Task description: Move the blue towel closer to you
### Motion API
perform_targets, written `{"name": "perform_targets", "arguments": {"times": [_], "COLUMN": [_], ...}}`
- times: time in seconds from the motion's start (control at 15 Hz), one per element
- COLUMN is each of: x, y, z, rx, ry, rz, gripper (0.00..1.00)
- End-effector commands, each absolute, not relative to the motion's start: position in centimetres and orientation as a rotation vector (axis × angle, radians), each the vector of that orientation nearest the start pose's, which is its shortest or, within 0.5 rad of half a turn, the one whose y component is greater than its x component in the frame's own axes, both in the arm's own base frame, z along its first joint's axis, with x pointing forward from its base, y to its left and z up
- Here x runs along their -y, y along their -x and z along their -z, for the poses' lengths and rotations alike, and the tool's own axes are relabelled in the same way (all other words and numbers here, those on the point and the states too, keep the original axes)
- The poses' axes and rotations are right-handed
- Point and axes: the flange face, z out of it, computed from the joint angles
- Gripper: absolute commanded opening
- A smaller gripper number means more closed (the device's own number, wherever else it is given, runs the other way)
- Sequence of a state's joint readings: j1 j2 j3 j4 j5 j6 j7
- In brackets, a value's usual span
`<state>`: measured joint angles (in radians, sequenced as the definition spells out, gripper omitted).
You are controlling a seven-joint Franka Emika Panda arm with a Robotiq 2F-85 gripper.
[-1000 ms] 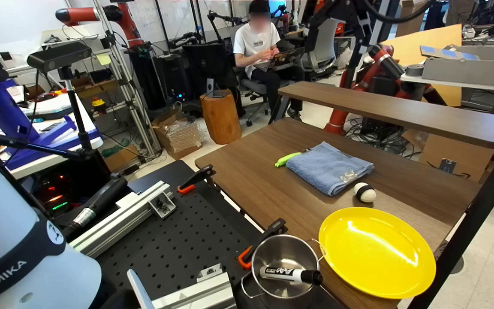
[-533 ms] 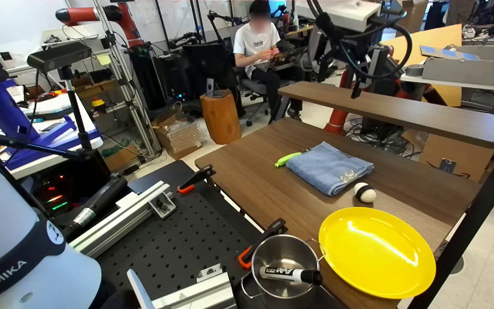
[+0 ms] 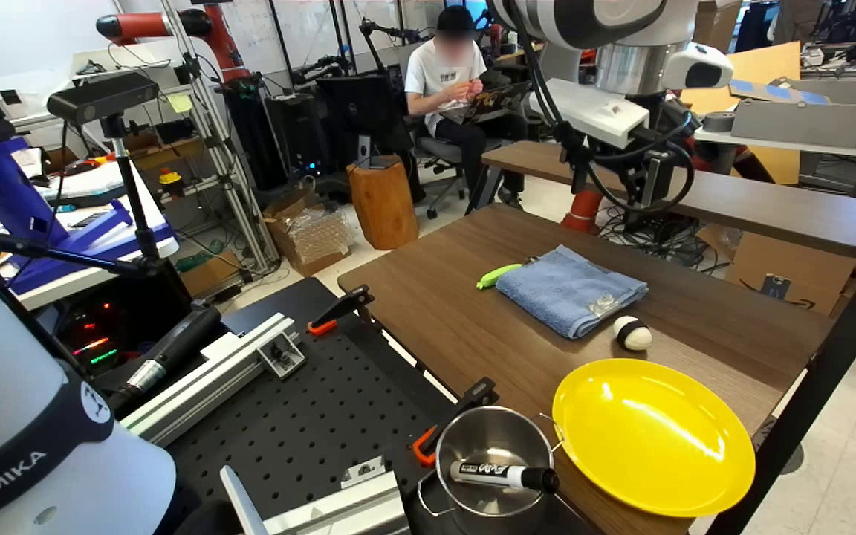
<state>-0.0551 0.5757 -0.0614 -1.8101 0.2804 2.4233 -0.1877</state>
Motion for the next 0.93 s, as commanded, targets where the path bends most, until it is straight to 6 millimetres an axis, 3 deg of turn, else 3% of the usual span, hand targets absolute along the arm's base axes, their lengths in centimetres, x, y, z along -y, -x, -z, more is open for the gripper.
{"name": "perform_targets", "arguments": {"times": [0.0,0.4,0.87], "x": [7.4,6.8,6.4], "y": [-66.8,-67.1,-66.5], "z": [-20.0,-14.9,-10.5], "rx": [-0.224,-0.251,-0.221], "ry": [3.008,3.039,3.101], "rz": [0.163,0.156,0.068], "gripper": [1.0,1.0,1.0]}}
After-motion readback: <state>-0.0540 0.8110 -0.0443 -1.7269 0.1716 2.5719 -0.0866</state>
